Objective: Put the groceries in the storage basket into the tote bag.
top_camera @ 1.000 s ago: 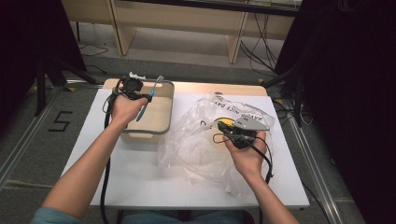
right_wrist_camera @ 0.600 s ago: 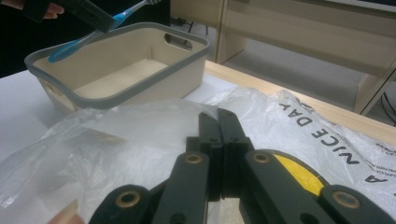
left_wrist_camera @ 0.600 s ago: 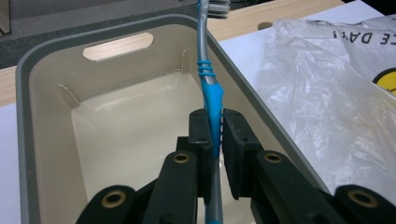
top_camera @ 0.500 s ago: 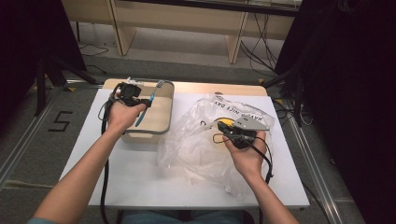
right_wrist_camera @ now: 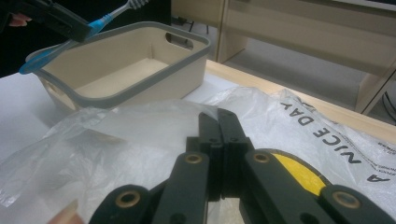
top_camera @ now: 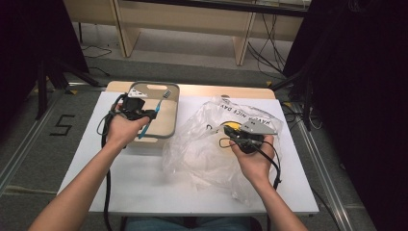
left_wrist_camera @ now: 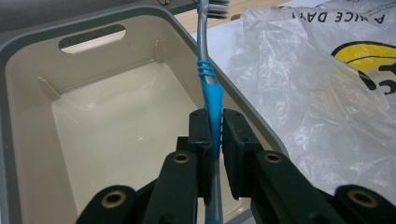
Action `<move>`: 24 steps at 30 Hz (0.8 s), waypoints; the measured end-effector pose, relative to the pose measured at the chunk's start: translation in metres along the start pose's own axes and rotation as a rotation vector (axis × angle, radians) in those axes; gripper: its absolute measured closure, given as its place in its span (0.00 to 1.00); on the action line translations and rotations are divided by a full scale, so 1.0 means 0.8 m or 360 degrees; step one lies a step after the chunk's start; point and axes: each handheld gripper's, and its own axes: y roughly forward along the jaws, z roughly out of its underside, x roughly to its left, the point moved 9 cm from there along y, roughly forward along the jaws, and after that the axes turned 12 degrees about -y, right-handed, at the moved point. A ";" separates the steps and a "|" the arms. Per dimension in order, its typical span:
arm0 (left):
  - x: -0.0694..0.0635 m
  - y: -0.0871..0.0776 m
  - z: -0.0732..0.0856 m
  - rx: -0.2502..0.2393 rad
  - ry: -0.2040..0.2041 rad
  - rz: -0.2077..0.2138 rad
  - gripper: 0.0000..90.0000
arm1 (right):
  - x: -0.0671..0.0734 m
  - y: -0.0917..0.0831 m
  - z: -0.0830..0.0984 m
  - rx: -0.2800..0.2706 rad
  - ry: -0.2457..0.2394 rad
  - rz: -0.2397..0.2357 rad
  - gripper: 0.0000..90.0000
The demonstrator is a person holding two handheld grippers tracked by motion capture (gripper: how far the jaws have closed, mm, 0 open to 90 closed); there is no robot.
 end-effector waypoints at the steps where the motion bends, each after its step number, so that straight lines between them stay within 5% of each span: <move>1: -0.001 -0.001 0.002 0.0000 0.0001 0.0008 0.91 | 0.000 0.000 0.000 0.0001 -0.0001 0.0000 1.00; 24: -0.041 -0.034 0.042 -0.0025 0.0055 0.0181 0.91 | 0.002 0.001 0.001 0.0004 -0.0003 -0.0003 1.00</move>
